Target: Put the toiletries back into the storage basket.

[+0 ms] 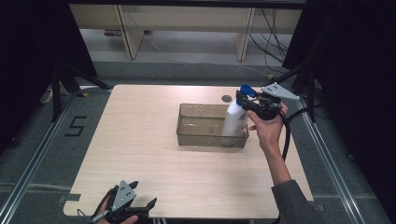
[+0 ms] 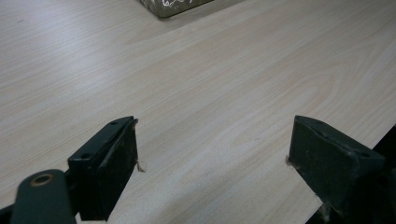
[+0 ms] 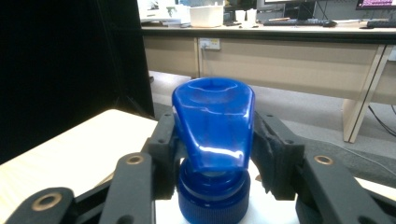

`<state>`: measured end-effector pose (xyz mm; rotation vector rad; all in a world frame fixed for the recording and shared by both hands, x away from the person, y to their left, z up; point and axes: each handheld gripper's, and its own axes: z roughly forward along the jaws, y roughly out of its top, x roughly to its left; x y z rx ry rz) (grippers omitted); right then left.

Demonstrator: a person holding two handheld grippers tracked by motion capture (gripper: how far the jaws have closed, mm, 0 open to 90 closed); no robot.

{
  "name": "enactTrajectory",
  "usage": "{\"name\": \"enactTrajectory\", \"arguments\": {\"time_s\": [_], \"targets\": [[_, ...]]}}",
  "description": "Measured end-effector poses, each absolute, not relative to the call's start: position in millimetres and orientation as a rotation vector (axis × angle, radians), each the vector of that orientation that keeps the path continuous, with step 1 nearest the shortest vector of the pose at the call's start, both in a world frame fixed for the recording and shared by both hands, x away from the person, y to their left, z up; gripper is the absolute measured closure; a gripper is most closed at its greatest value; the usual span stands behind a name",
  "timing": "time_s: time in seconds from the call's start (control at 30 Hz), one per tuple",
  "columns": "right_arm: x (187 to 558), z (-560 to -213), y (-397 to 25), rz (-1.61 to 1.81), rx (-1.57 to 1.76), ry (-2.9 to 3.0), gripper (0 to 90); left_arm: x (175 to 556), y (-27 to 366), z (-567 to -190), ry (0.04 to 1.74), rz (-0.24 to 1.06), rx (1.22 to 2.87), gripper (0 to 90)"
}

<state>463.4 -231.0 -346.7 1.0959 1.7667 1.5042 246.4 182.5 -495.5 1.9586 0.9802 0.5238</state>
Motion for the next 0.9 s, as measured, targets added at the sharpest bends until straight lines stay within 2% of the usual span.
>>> {"name": "enactTrajectory", "arguments": {"time_s": [0.17, 0.43, 0.9], "targets": [[462.9, -349.1, -232.7, 1.544, 1.133, 1.755, 44.8, 246.2, 182.2, -495.7, 0.981, 0.526, 1.957, 15.3], [465.2, -352.1, -232.6, 1.542, 1.139, 1.774, 42.3, 246.3, 182.5, -495.4, 0.981, 0.526, 1.956, 15.3], [457.2, -350.0, -238.2, 1.560, 1.160, 1.756, 32.5, 246.7, 183.3, -495.5, 0.981, 0.528, 1.964, 15.3]]}}
